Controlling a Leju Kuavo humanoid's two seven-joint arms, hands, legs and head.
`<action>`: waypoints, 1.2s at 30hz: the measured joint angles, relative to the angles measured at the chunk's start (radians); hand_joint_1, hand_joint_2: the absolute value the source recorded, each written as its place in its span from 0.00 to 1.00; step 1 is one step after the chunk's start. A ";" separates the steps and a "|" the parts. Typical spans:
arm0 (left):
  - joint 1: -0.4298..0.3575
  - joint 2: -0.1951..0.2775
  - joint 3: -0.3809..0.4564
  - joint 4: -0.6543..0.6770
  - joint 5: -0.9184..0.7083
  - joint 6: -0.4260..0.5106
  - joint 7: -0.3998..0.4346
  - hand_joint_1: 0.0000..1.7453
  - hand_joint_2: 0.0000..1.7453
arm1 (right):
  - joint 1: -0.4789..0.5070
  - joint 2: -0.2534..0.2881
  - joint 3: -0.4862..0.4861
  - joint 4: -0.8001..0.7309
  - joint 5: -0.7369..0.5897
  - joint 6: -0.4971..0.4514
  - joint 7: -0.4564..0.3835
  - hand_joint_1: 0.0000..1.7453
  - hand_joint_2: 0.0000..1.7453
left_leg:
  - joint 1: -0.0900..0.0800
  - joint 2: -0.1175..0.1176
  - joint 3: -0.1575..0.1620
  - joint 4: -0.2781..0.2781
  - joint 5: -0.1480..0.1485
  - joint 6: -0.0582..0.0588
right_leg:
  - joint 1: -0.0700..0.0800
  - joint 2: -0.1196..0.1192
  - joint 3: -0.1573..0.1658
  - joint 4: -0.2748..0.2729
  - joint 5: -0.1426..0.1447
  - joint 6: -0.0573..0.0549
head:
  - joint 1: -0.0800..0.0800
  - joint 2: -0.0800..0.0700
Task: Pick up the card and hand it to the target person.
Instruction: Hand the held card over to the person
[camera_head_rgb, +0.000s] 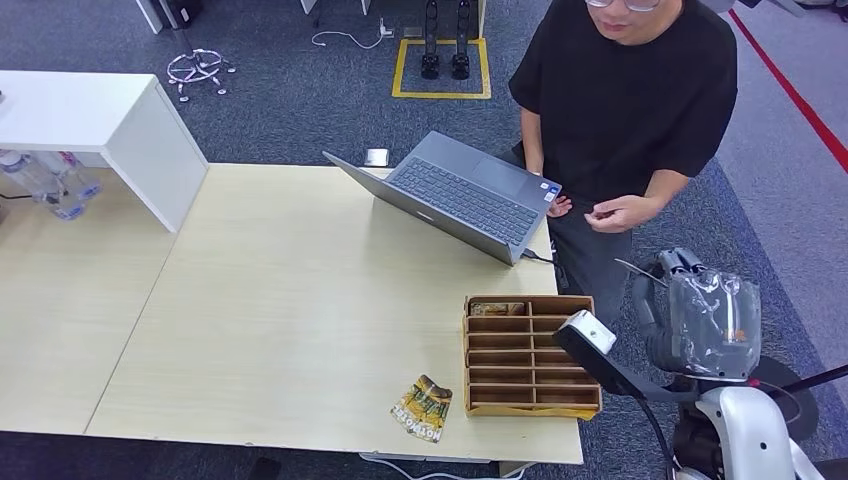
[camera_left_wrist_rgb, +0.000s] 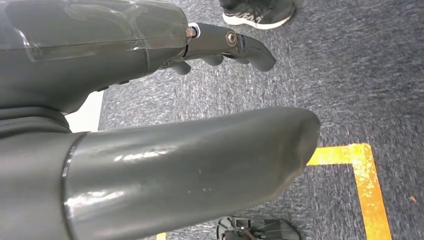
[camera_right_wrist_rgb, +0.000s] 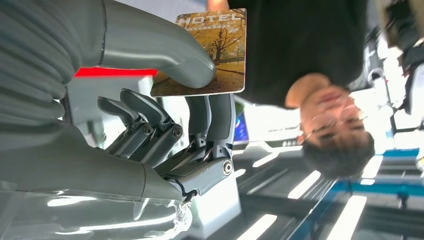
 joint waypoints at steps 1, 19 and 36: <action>0.000 0.000 0.000 0.000 -0.003 -0.002 -0.001 0.00 0.00 | 0.000 0.000 -0.016 0.010 0.004 -0.006 -0.005 1.00 1.00 | 0.000 0.000 0.000 0.000 0.000 0.000 | 0.000 0.000 0.000 0.000 0.000 0.000 | 0.000 0.000; 0.000 -0.001 -0.014 0.000 -0.048 -0.022 0.005 0.00 0.00 | 0.005 0.030 -0.187 0.263 -0.008 -0.073 -0.062 1.00 1.00 | 0.000 0.000 0.000 0.000 0.000 0.000 | 0.000 0.000 0.000 0.000 0.000 0.000 | 0.000 0.000; 0.000 -0.001 -0.028 0.000 -0.050 -0.032 0.005 0.00 0.00 | 0.023 0.038 -0.188 0.353 -0.011 -0.052 -0.063 0.00 0.00 | 0.000 0.000 -0.001 0.000 0.000 0.000 | 0.000 0.000 -0.001 0.000 0.000 0.000 | 0.000 0.000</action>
